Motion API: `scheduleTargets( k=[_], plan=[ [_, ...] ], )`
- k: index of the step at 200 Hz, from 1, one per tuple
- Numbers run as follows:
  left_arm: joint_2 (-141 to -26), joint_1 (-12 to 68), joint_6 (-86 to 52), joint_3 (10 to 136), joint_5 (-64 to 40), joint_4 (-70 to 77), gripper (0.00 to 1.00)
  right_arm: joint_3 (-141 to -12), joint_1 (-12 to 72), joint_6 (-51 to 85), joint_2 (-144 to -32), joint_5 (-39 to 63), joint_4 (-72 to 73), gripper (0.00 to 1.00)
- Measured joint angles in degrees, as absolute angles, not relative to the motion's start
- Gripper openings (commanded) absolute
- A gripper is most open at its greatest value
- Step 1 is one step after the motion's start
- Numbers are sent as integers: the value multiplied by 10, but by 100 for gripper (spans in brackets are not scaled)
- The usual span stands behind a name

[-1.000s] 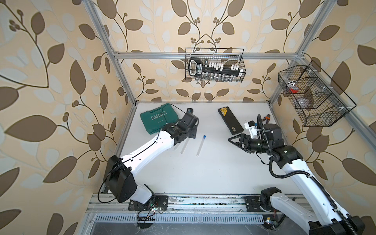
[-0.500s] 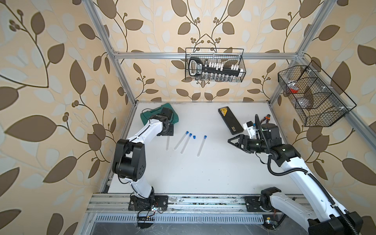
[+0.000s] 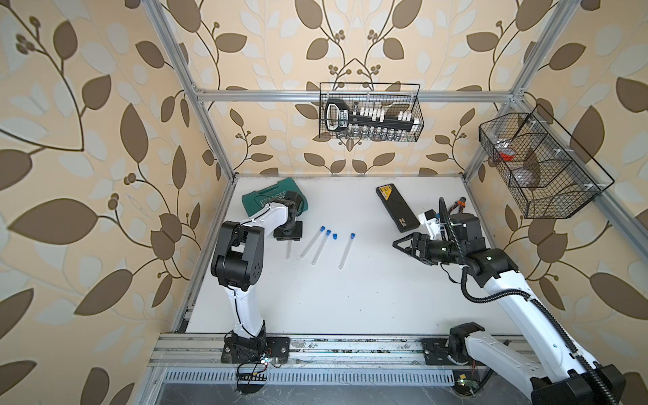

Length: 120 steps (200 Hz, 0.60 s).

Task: Insert stoppers into test tubes
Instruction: Pick up the test tube at the center of the board.

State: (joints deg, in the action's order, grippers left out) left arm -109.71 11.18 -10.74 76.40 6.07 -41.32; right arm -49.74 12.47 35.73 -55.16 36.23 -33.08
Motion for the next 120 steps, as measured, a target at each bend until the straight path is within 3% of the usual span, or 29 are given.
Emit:
scheduleTargets(
  k=[120],
  plan=[
    [-1123, 112, -109, 764, 61, -409, 20, -494, 125, 357, -552, 363, -328, 76]
  ],
)
